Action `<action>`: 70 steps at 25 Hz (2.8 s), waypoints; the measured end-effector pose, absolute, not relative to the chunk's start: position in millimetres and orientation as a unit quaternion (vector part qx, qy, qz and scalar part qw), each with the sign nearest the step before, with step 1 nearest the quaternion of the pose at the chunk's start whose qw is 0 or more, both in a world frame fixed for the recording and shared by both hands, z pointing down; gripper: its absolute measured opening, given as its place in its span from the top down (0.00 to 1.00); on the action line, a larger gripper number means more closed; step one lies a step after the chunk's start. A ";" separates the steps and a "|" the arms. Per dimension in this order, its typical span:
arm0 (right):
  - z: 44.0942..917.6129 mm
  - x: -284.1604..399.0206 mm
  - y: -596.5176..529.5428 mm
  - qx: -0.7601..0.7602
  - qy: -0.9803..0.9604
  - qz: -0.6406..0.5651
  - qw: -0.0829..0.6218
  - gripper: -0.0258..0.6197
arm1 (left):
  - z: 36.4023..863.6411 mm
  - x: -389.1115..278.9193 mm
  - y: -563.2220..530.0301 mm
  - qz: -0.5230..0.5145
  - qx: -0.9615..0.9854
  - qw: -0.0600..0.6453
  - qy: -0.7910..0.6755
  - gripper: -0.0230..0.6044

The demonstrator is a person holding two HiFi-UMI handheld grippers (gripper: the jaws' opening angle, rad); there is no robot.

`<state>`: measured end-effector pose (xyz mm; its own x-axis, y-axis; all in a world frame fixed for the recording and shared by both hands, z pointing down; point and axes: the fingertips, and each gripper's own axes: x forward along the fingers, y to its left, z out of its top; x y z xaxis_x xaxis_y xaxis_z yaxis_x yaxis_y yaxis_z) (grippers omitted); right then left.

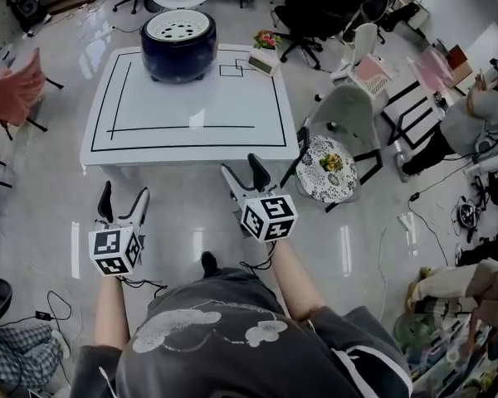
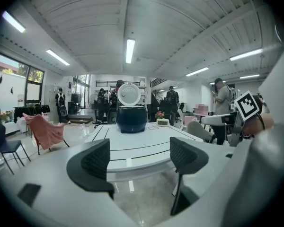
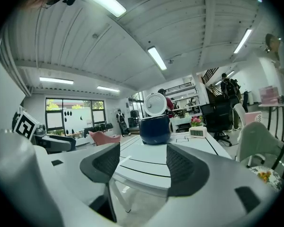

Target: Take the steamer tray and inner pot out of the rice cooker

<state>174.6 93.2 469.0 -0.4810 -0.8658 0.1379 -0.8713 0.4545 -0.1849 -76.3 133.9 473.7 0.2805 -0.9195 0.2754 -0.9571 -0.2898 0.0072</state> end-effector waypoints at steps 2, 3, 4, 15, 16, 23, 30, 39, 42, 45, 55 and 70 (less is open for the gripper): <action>470.6 181.2 74.7 0.503 -0.856 0.120 0.014 0.49 | 473.0 -76.0 119.1 0.109 0.788 0.087 -0.600 0.34; 471.1 183.1 65.6 0.500 -0.858 0.121 0.015 0.49 | 472.5 -77.3 112.4 0.109 0.783 0.088 -0.605 0.34; 471.1 184.1 56.2 0.497 -0.859 0.122 0.017 0.49 | 471.0 -78.8 105.4 0.110 0.780 0.088 -0.610 0.34; 459.1 158.3 -32.4 0.490 -0.863 0.120 0.025 0.49 | 451.8 -95.4 6.7 0.112 0.782 0.076 -0.608 0.34; 458.4 157.2 -43.3 0.495 -0.860 0.119 0.025 0.49 | 451.2 -98.3 -7.2 0.110 0.784 0.077 -0.606 0.34; 452.0 144.7 -131.8 0.534 -0.837 0.111 0.037 0.49 | 439.6 -119.9 -109.1 0.110 0.809 0.064 -0.574 0.34; 427.0 126.9 -207.6 0.545 -0.829 0.114 0.047 0.49 | 417.3 -139.8 -198.2 0.117 0.826 0.038 -0.551 0.34; 389.0 111.0 -290.0 0.540 -0.828 0.133 0.065 0.49 | 382.1 -148.9 -277.7 0.096 0.848 0.046 -0.520 0.34; 383.2 104.5 -313.7 0.545 -0.825 0.129 0.078 0.49 | 378.7 -151.1 -301.3 0.104 0.854 0.041 -0.507 0.34; 379.2 96.6 -335.2 0.552 -0.820 0.122 0.094 0.49 | 374.2 -153.3 -322.2 0.101 0.862 0.038 -0.495 0.34; 391.0 83.6 -406.0 0.575 -0.791 0.085 0.191 0.50 | 382.6 -156.3 -367.5 0.091 0.872 0.039 -0.479 0.34; 451.8 82.9 -470.5 0.492 -0.788 0.053 0.367 0.53 | 398.3 -140.1 -383.3 0.114 0.855 0.045 -0.504 0.34</action>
<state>82.9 -470.5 451.8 -0.2462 -0.7365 0.6300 -0.8148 0.5093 0.2770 -140.1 -383.3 398.3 0.4652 -0.8520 0.2400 -0.8726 -0.4870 -0.0375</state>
